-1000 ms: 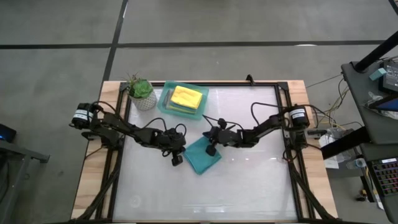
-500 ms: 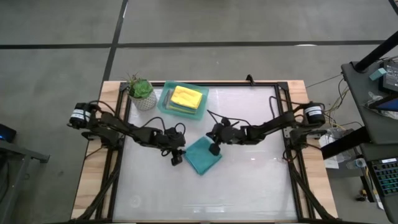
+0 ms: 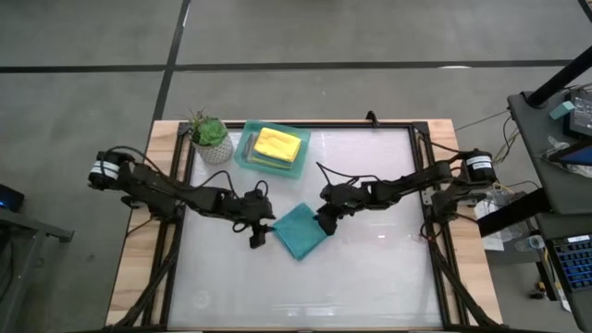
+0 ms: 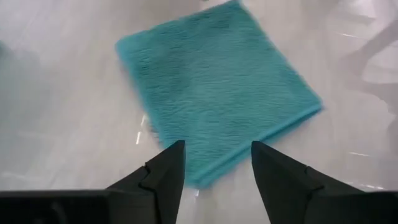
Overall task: Fold microfiber towels
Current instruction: Fold the blue microfiber towel
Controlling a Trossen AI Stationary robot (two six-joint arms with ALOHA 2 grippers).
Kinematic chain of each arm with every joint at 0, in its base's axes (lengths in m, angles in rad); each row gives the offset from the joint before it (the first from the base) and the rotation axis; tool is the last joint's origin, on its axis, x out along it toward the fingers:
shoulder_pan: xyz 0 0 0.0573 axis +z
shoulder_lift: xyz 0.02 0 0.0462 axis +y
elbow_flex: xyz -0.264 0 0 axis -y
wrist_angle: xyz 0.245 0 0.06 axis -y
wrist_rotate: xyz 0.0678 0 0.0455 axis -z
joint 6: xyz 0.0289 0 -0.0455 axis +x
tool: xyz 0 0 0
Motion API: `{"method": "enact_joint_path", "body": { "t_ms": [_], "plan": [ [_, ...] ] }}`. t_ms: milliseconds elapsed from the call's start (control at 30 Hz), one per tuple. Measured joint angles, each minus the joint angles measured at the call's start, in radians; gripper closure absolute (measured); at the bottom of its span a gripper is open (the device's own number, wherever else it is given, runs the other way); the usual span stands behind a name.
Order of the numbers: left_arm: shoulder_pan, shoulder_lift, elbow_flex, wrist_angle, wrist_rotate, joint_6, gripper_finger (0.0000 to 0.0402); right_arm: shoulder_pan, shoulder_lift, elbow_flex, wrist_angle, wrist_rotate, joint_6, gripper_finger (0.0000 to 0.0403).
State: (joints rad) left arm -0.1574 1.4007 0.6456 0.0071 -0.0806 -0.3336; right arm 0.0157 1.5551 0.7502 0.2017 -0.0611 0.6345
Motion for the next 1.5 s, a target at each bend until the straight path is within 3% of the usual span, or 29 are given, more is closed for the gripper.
{"method": "enact_joint_path", "body": {
  "t_ms": [167, 333, 700, 900, 1033, 1267, 1500],
  "plan": [
    [-0.087, 0.018, -0.001, 0.085, 0.001, 0.0, 0.0244, -0.003, 0.005, -0.001, -0.065, -0.012, 0.01, 0.0217],
    [-0.185, 0.088, -0.002, 0.153, 0.002, 0.0, 0.0284, -0.003, 0.008, 0.0, -0.064, -0.027, 0.004, 0.019],
    [-0.238, 0.27, 0.009, 0.32, 0.0, -0.045, 0.0391, -0.008, 0.087, 0.0, 0.021, -0.027, 0.005, 0.0188],
    [-0.221, 0.331, 0.006, 0.359, -0.014, -0.044, 0.0398, -0.008, 0.122, 0.0, 0.069, -0.026, 0.003, 0.0191],
    [-0.21, 0.36, 0.008, 0.397, -0.025, -0.046, 0.0401, -0.008, 0.142, 0.0, 0.106, -0.026, 0.004, 0.0232],
    [-0.21, 0.362, 0.004, 0.411, -0.032, -0.026, 0.0401, -0.008, 0.123, 0.0, 0.109, -0.026, 0.003, 0.0374],
    [-0.208, 0.362, 0.003, 0.412, -0.053, -0.018, 0.0402, -0.008, 0.105, 0.109, -0.107, -0.022, -0.049, 0.039]
  ]
}}
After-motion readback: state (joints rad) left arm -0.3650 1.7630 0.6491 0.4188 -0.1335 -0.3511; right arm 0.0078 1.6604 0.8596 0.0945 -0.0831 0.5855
